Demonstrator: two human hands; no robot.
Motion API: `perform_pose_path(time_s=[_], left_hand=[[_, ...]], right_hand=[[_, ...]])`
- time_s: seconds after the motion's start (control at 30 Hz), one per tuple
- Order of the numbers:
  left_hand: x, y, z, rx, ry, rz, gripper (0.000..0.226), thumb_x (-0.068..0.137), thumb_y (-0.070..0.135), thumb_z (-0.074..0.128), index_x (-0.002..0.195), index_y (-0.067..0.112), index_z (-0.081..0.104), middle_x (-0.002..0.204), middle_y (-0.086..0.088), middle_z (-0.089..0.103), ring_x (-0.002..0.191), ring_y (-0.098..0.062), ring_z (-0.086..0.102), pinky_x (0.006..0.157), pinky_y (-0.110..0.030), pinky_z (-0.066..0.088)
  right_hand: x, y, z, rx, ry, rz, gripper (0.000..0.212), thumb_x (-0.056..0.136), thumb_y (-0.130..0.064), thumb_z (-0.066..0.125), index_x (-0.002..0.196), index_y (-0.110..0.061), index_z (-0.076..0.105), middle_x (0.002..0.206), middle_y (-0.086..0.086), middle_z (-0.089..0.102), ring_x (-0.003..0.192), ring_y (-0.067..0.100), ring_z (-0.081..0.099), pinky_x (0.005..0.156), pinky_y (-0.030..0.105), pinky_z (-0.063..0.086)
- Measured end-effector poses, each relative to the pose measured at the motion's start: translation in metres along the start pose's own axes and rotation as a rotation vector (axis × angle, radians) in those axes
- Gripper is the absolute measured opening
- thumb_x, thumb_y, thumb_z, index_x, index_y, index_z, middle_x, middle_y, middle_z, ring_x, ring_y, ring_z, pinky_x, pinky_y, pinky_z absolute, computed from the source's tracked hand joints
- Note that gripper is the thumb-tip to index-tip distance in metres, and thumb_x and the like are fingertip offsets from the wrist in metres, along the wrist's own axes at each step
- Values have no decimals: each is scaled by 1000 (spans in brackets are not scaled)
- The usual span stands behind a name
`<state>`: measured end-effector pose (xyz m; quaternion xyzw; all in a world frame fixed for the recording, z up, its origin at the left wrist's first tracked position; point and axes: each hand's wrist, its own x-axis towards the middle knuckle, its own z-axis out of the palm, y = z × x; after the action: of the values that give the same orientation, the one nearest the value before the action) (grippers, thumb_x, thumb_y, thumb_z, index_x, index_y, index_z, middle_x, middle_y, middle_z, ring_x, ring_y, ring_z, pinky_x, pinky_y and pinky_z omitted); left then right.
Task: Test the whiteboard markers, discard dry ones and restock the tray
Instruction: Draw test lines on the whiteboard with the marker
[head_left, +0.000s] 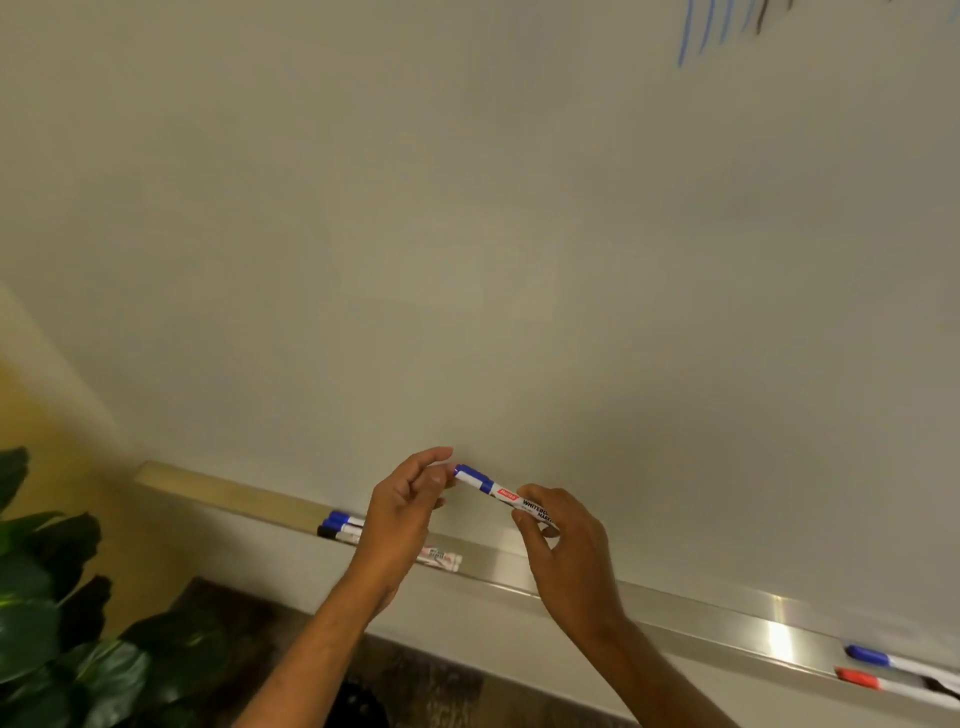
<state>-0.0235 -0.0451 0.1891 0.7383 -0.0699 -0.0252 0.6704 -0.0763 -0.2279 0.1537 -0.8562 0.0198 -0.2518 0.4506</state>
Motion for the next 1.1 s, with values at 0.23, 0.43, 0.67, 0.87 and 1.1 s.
perform_pose_path(time_s=[0.23, 0.43, 0.67, 0.87, 1.1], left_hand=[[0, -96, -26, 465, 113, -26, 45, 106, 24, 48, 151, 27, 45, 155, 9, 44, 143, -5, 35, 113, -21, 31], [5, -163, -48, 911, -1, 24, 61, 108, 19, 42, 162, 18, 13, 170, 0, 6, 153, -9, -12, 122, -27, -6], [23, -202, -71, 1070, -93, -28, 62, 111, 23, 28, 153, 22, -18, 163, 0, -24, 149, -15, -29, 123, -31, -15], [42, -232, -81, 1111, -169, -76, 62, 111, 27, 27, 149, 22, -22, 160, -3, -29, 150, -21, -29, 126, -38, -12], [49, -262, -84, 1005, -135, -13, 61, 110, 28, 34, 153, 20, -9, 162, -2, -17, 152, -24, -22, 121, -37, -14]], right_hand=[[-9, 48, 66, -234, -62, -22, 19, 92, -15, 65, 111, -18, 67, 97, -7, 67, 85, 12, 62, 77, 27, 55], [3, 76, 125, -463, -202, -45, 35, 67, -12, 88, 97, -13, 71, 86, 0, 72, 73, 21, 68, 65, 34, 60], [9, 104, 184, -607, -344, -64, 66, 36, -18, 100, 97, -13, 74, 90, 2, 74, 78, 21, 71, 71, 32, 58], [10, 125, 221, -671, -418, -49, 70, 32, -17, 100, 97, -13, 74, 91, 4, 73, 81, 22, 71, 74, 35, 59], [6, 146, 243, -674, -483, -21, 70, 45, -33, 98, 106, -14, 71, 99, 7, 72, 88, 23, 69, 77, 36, 59]])
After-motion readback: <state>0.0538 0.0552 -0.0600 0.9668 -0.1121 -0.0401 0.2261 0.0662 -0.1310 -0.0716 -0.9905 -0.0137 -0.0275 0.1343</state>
